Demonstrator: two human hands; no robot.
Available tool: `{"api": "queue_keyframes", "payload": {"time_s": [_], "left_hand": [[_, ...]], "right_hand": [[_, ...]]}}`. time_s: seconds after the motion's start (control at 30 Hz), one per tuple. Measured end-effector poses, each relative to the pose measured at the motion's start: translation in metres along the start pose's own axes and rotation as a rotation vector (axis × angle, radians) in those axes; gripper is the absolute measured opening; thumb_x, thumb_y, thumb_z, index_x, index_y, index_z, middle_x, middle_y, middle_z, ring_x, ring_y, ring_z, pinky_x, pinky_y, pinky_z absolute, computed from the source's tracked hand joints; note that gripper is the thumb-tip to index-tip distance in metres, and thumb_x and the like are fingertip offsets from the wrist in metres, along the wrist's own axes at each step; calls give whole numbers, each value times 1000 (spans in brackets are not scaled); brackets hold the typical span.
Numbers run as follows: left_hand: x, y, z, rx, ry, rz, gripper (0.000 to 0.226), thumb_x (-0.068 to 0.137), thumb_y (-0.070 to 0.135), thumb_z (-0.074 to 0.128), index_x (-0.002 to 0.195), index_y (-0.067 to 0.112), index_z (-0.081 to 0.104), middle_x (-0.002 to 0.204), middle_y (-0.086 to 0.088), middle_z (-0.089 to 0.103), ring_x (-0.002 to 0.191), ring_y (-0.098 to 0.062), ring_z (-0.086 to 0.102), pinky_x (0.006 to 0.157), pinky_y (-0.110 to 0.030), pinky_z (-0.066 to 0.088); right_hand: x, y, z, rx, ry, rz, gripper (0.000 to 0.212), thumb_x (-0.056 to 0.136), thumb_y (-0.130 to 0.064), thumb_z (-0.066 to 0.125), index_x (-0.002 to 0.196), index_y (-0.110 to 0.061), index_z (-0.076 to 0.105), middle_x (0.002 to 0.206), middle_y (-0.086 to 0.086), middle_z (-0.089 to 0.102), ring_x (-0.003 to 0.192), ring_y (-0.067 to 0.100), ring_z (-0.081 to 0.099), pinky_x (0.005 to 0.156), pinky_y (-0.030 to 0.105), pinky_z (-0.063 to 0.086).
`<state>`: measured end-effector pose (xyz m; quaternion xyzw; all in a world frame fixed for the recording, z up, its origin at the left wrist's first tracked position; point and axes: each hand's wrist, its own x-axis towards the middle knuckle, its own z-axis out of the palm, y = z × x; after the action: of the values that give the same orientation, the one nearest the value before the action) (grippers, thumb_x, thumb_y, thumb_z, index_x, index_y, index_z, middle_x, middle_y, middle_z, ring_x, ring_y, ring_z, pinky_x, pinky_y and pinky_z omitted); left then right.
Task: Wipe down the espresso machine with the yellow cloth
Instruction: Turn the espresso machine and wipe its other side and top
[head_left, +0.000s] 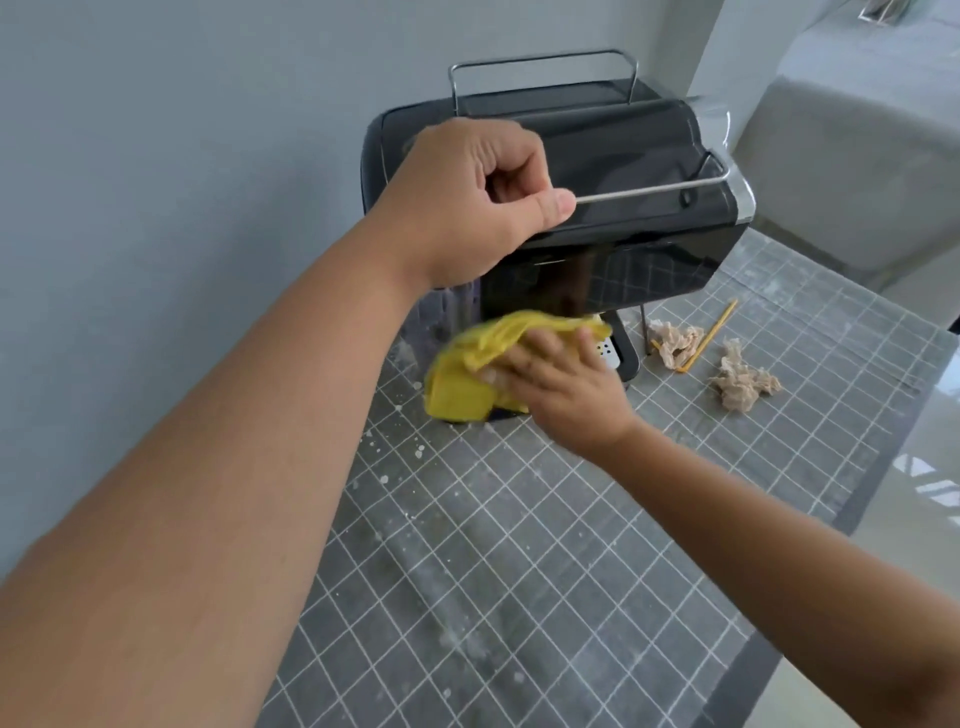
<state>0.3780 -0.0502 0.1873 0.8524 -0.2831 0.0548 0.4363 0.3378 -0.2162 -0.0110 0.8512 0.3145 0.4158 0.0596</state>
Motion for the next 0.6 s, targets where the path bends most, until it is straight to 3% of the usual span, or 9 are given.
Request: {"api": "queue_keyframes", "payload": {"time_s": [0.1, 0.17, 0.2, 0.27, 0.33, 0.43, 0.5, 0.6], "left_hand": [[0, 0, 0, 25, 7, 32, 30, 83, 34, 69, 72, 6, 64, 63, 4, 57, 59, -4, 48, 55, -16, 40], [1, 1, 1, 23, 7, 38, 31, 83, 34, 69, 71, 6, 64, 63, 4, 56, 59, -5, 48, 55, -17, 40], [1, 1, 2, 23, 13, 36, 30, 83, 34, 69, 71, 7, 64, 62, 5, 56, 59, -4, 47, 55, -17, 40], [0, 0, 2, 26, 17, 27, 29, 83, 33, 69, 70, 8, 63, 61, 6, 54, 56, -4, 45, 55, -15, 38], [0, 0, 2, 26, 13, 26, 28, 83, 32, 69, 70, 8, 63, 61, 4, 55, 56, -4, 45, 55, -14, 38], [-1, 2, 1, 26, 9, 25, 28, 84, 32, 69, 69, 9, 62, 61, 1, 56, 54, -4, 45, 54, -13, 37], [-1, 3, 2, 22, 3, 21, 28, 84, 32, 69, 69, 10, 62, 61, 1, 56, 54, -4, 44, 53, -14, 37], [-2, 3, 2, 17, 3, 13, 26, 84, 31, 70, 67, 13, 61, 56, 8, 51, 51, -2, 43, 52, -14, 36]], "right_hand": [[48, 17, -18, 60, 241, 164, 51, 91, -28, 62, 138, -36, 44, 157, -10, 19, 148, 22, 1, 118, 43, -2], [54, 14, -16, 75, 295, 186, 47, 95, -30, 56, 140, -36, 41, 159, -10, 8, 147, 21, -5, 119, 42, -3], [48, 11, -11, 86, 285, 178, 44, 97, -28, 52, 139, -35, 43, 159, -11, 12, 147, 21, -6, 119, 41, -4], [22, 5, 4, 109, 192, 105, 41, 94, -20, 54, 133, -31, 52, 149, -8, 37, 148, 21, 0, 118, 40, -1], [-14, 0, 20, 137, -4, -23, 46, 87, -12, 62, 130, -26, 56, 135, -2, 56, 145, 20, 10, 117, 41, 3], [-59, 0, 30, 137, -275, -171, 49, 85, -11, 54, 133, -23, 52, 133, -3, 58, 147, 13, -1, 119, 42, -1], [-69, 3, 27, 154, -371, -201, 45, 90, -13, 44, 133, -23, 54, 137, -5, 55, 147, 10, -6, 119, 43, -4], [-57, 14, 11, 179, -262, -177, 43, 93, -13, 44, 134, -23, 52, 141, -7, 49, 147, 10, -3, 119, 44, -1]]}}
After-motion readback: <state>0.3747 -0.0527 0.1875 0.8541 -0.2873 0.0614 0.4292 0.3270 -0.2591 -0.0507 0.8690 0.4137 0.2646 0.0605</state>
